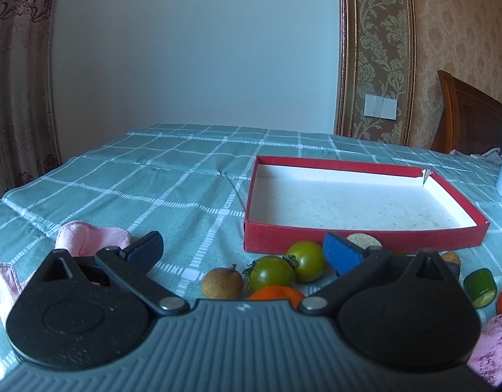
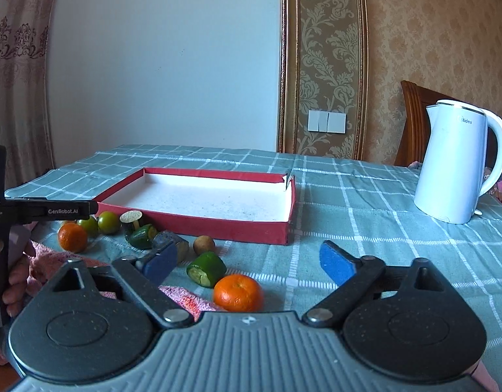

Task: Organize fruits
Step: 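Move the right tool down to the mandarin orange and close on it, then carry the mandarin into the tray with the right tool and open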

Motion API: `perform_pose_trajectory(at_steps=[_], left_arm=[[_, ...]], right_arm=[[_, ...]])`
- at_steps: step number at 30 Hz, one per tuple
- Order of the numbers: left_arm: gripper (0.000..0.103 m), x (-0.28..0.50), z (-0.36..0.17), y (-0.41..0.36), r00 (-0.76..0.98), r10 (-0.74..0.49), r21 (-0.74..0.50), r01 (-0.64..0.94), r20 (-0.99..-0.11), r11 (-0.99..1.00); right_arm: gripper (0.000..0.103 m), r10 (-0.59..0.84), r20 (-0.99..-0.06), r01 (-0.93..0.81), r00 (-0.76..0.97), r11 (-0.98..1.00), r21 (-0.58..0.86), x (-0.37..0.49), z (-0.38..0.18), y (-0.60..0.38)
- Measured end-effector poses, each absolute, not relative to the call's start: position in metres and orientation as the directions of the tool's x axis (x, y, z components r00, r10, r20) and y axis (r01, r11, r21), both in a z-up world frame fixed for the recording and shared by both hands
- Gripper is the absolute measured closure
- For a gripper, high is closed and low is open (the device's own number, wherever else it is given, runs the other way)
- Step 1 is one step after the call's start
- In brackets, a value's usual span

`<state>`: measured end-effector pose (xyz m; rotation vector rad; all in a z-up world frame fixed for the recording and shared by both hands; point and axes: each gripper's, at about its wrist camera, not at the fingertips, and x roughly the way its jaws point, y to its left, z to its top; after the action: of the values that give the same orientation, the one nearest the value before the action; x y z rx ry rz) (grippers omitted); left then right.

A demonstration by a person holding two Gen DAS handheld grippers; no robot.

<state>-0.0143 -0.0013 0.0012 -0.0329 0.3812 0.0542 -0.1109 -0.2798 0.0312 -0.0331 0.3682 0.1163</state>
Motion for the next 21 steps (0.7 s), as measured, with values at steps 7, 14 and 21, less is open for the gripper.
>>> perform_pose_trajectory(at_steps=[7,14,21], left_arm=[[0.000,-0.014,0.001,0.000,0.925,0.041,-0.033,-0.058,-0.378,0.998],[0.000,-0.013,0.000,-0.001,0.925,0.035,-0.032,-0.050,-0.378,0.998],[0.000,-0.013,0.000,0.000,0.925,0.035,-0.031,-0.050,-0.379,0.998]], right_arm=[[0.023,0.112,-0.456,-0.158,0.883,0.985,-0.065,-0.083,0.017,-0.255],[0.046,0.096,-0.536,-0.121,0.839,0.993,-0.012,-0.067,-0.001,-0.265],[0.054,0.101,-0.567,-0.106,0.817,0.994,0.024,-0.063,-0.010,-0.273]])
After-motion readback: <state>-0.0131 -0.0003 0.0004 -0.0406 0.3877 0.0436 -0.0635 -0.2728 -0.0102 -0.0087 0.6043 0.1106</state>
